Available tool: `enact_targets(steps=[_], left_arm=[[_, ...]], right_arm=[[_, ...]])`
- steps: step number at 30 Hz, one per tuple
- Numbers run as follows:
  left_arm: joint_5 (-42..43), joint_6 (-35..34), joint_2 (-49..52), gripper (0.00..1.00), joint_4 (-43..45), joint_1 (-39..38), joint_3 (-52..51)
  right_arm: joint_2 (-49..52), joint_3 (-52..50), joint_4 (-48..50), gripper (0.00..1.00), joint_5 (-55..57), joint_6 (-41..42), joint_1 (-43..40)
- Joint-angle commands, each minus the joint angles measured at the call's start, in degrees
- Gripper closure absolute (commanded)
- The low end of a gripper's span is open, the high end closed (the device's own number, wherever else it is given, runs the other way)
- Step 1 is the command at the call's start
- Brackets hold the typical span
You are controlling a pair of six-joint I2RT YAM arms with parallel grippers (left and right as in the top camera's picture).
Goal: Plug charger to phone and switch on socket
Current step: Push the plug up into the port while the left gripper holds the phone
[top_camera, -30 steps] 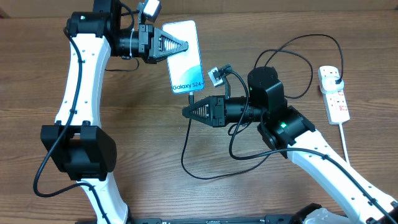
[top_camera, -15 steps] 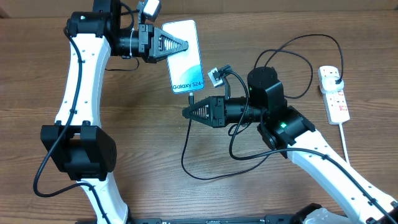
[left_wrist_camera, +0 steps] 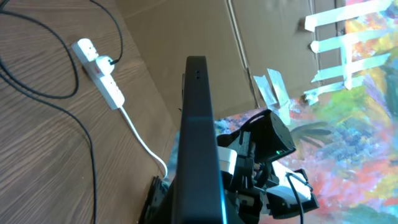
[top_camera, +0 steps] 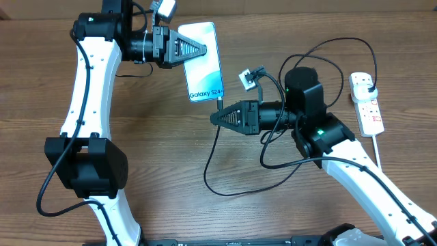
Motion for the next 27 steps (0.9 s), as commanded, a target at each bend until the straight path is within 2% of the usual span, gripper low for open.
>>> enact_targets(steps=[1,9,27], left_arm=[[4.1,-0.9,-1.0,0.96,0.3,-0.6,1.7],[4.2,-1.0,-1.0,0.96,0.2,-0.6,1.7],[4.2,-4.5,-1.0,0.96,0.2,-1.0,1.7]], right_arm=[[3.0,-0.6,2.0,0.96,-6.1,-1.5,0.3],[5.9,-0.6,12.5,0.96,-12.4,0.3,0.2],[7.3,-0.6,13.7,0.96,-11.1,1.6,0.2]])
